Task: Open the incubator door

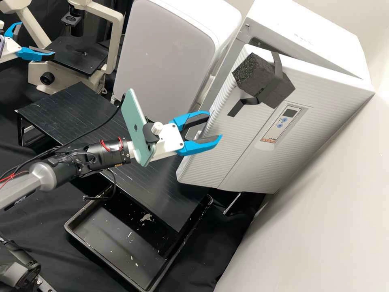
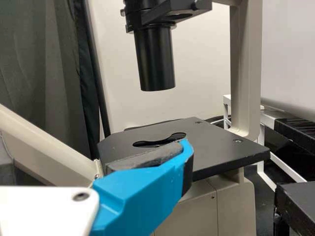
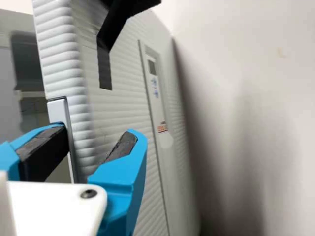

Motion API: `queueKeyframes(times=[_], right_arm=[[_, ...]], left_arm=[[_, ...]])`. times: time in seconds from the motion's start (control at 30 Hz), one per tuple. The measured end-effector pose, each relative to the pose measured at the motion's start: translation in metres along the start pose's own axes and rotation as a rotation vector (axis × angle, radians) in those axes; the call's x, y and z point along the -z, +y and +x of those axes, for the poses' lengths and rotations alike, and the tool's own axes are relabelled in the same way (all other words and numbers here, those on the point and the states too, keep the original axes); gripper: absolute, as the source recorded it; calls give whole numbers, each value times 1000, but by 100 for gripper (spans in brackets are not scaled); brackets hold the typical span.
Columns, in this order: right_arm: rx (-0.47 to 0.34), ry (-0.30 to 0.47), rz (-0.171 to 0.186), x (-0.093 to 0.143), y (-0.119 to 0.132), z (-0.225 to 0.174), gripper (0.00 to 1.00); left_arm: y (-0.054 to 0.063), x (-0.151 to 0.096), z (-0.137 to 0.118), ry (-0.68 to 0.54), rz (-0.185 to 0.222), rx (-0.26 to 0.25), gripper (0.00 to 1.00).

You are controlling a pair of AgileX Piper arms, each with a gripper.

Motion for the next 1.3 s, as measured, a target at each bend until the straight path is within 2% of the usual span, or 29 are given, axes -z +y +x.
queueKeyframes(times=[0.1, 0.33, 0.43, 0.57, 0.67, 0.93, 1.0, 1.03, 1.07, 1.1, 1.13, 1.17, 1.23, 1.3], right_arm=[[-11, -20, -19, 0, 5, -2, 100], [-81, -77, -28, -5, 19, -8, 100], [-134, -106, -25, -9, 25, -12, 100], [-250, -150, -11, -17, 38, -20, 100], [-292, -146, 9, -17, 45, -31, 100], [-212, -89, 46, -11, 33, -42, 100], [-192, -33, 66, -10, 27, -43, 100], [-171, 45, 74, -9, 21, -45, 100], [-156, 87, 96, -8, 18, -45, 100], [-132, 167, 118, -7, 13, -46, 100], [-78, 295, 134, -5, 6, -48, 100], [-38, 361, 166, -5, 2, -50, 100], [53, 470, 173, -4, -8, -53, 100], [131, 536, 172, -5, -17, -58, 100]], left_arm=[[0, 0, 0, 0, 0, 0, 100], [0, 0, 0, 0, 0, 0, 100], [0, 0, 0, 0, 0, 0, 100], [0, 0, 0, 0, 0, 0, 100], [0, 0, 0, 0, 0, 0, 100], [0, 0, 0, 0, 0, 0, 100], [0, 0, 0, 0, 0, 0, 100], [0, 0, 0, 0, 0, 0, 100], [0, 0, 0, 0, 0, 0, 100], [0, 0, 0, 0, 0, 0, 100], [0, 0, 0, 0, 0, 0, 100], [0, 0, 0, 0, 0, 0, 100], [0, 0, 0, 0, 0, 0, 100], [0, 0, 0, 0, 0, 0, 100]])
